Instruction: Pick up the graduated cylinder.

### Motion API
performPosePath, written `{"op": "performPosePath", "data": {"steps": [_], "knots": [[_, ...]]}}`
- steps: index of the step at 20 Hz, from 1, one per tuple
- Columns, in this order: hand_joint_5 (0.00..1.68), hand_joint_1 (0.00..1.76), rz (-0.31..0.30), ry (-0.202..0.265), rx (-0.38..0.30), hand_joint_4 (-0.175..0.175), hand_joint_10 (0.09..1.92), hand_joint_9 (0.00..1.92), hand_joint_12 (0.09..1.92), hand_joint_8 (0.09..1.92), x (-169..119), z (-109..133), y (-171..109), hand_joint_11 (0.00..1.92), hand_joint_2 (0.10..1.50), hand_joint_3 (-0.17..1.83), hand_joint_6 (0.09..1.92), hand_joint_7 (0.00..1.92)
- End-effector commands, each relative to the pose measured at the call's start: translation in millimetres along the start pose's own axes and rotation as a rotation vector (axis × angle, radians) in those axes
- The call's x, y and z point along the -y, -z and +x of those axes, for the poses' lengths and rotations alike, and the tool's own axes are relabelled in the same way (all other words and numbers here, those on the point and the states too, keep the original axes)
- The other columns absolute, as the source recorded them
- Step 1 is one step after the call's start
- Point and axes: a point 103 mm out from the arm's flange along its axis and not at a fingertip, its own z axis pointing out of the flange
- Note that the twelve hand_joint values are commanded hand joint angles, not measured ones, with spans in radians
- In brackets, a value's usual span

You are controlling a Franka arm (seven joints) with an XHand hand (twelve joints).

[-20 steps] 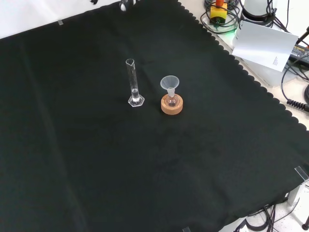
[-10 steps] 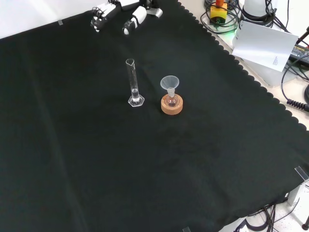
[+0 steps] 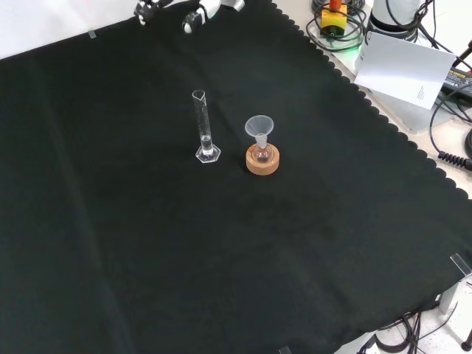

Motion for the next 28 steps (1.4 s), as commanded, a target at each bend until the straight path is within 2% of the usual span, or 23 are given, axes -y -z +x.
{"op": "performPosePath", "data": {"steps": [1, 11, 15, 19, 21, 24, 28], "knots": [[0.37, 0.51, 0.103, 0.031, -0.218, -0.062, 0.66, 0.40, 1.38, 0.69, 43, 2, -120, 0.15, 1.20, -0.12, 0.09, 0.18], [0.39, 0.54, 0.101, 0.038, -0.248, -0.062, 0.67, 0.45, 1.37, 0.70, 52, -6, -127, 0.19, 1.20, -0.14, 0.09, 0.24], [0.40, 0.56, 0.078, 0.055, -0.263, -0.063, 0.66, 0.46, 1.37, 0.70, 60, -6, -131, 0.21, 1.20, -0.15, 0.09, 0.26], [0.44, 0.63, 0.092, 0.068, -0.327, -0.064, 0.64, 0.54, 1.35, 0.69, 64, -9, -143, 0.24, 1.17, -0.17, 0.09, 0.34], [0.46, 0.69, 0.114, 0.068, -0.382, -0.064, 0.63, 0.56, 1.34, 0.69, 63, -10, -150, 0.28, 1.15, -0.17, 0.09, 0.36], [0.47, 0.75, 0.132, 0.074, -0.452, -0.064, 0.61, 0.54, 1.34, 0.67, 59, -9, -161, 0.29, 1.12, -0.17, 0.09, 0.33], [0.45, 0.82, 0.126, 0.096, -0.520, -0.063, 0.60, 0.51, 1.33, 0.66, 53, -6, -174, 0.28, 1.07, -0.17, 0.09, 0.28]]}}
